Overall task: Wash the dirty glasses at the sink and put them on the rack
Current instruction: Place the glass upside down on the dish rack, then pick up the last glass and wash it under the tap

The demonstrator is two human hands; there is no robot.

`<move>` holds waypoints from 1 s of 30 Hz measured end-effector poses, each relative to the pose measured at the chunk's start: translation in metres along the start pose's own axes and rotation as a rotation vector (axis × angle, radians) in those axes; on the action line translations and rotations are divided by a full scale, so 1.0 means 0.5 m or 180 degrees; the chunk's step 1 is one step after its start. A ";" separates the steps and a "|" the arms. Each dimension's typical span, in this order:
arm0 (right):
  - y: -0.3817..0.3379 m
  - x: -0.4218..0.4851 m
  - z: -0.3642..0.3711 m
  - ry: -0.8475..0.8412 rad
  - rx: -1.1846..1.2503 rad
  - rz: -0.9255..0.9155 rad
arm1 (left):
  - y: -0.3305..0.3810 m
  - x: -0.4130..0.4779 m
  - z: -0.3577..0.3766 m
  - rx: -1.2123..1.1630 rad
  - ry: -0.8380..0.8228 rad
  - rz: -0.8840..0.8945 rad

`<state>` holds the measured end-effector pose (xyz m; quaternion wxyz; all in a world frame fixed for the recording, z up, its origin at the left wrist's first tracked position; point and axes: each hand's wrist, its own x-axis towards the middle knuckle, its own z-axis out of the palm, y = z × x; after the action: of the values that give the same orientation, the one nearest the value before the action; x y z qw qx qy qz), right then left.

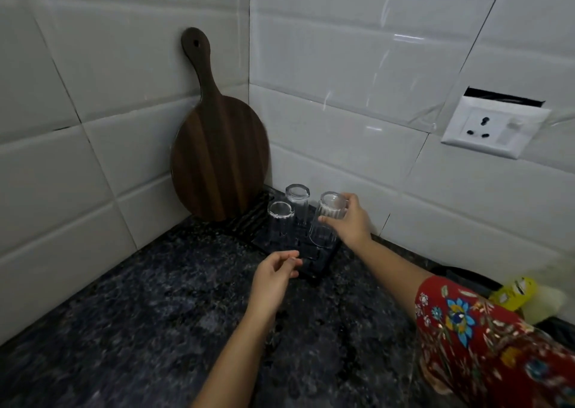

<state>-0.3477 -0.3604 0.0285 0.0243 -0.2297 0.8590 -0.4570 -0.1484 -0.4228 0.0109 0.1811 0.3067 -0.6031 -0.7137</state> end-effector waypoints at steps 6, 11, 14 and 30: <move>-0.005 0.009 0.008 -0.0045 -0.0107 0.0046 | 0.003 -0.006 -0.001 0.0032 0.0059 0.0005; -0.020 -0.010 -0.001 -0.0226 -0.0076 0.0261 | 0.012 -0.016 0.004 -0.0004 0.0098 0.0061; -0.037 -0.056 -0.037 -0.0245 0.0686 0.0689 | 0.021 -0.034 0.015 -0.0060 0.0053 0.0168; 0.097 -0.509 -0.408 0.0397 0.1384 0.1055 | -0.032 -0.273 0.221 -0.0321 -0.0960 0.0002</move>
<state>-0.1897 -0.0734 0.0659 0.0945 -0.0469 0.7664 -0.6336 -0.1171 -0.2510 0.0344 0.1038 0.1864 -0.5870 -0.7810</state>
